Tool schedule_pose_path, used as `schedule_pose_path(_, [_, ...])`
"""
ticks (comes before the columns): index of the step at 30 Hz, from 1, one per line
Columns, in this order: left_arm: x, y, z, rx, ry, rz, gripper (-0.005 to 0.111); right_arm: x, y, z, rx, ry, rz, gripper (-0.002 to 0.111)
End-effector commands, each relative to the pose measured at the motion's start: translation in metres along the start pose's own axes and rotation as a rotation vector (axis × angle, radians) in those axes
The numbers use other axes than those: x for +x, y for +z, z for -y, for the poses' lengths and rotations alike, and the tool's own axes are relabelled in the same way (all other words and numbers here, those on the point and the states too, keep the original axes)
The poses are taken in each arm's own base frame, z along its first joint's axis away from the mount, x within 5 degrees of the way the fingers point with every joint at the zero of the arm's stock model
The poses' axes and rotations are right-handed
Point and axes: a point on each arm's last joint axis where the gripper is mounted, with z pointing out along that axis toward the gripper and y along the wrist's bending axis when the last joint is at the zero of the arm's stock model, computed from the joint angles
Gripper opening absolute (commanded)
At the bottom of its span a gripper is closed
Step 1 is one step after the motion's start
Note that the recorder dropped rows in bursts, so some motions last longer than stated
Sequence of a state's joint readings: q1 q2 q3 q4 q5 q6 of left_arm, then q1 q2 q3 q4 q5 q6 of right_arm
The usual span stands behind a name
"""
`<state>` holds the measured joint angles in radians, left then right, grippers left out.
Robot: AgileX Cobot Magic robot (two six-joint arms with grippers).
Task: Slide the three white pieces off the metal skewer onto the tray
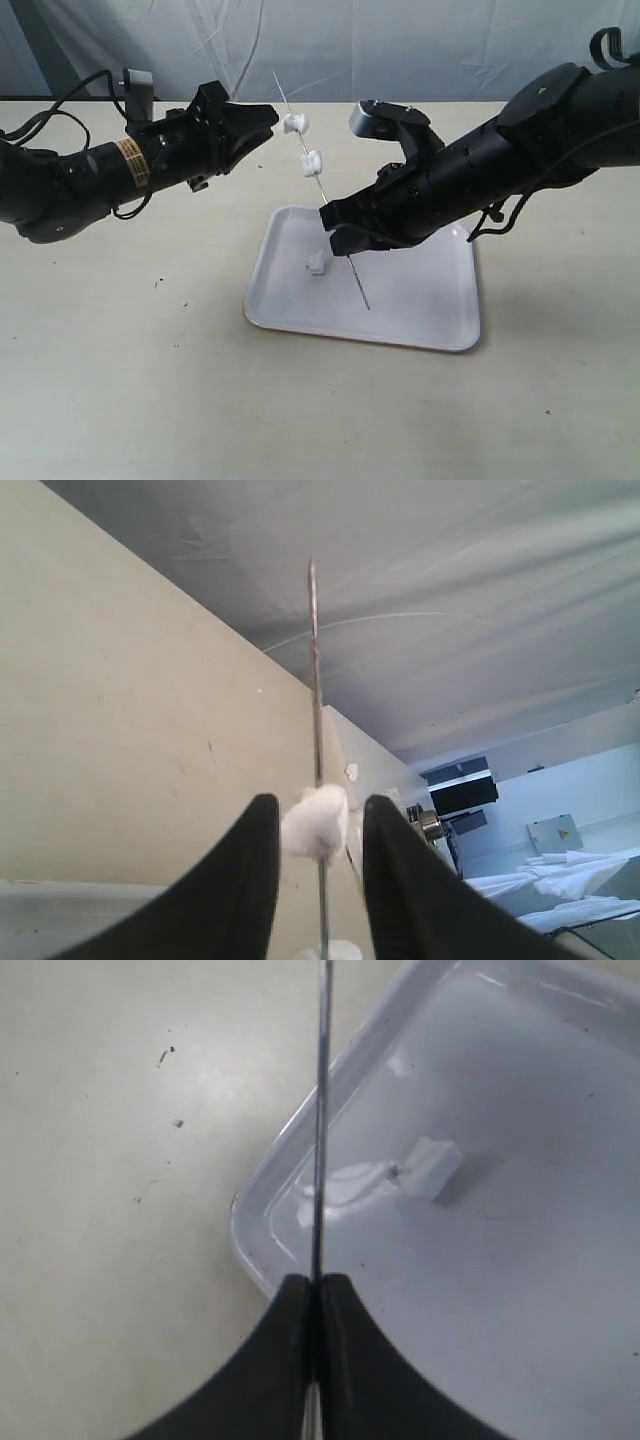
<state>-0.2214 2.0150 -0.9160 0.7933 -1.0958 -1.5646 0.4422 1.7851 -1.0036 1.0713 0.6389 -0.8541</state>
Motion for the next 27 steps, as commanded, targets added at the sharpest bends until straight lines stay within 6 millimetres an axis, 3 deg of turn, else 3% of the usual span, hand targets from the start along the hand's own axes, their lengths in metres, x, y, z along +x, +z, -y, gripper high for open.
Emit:
schedule_pose_path(1, [-0.003,0.0,0.005,0.026,0.004,0.008,0.028,0.002,-0.002,-0.005,-0.037,-0.008,-0.028,-0.001])
schedule_pose_path(27, [0.0,0.0,0.002,-0.01,0.02,-0.026,0.028,-0.007,-0.006,-0.016,-0.134,0.036,-0.001,-0.001])
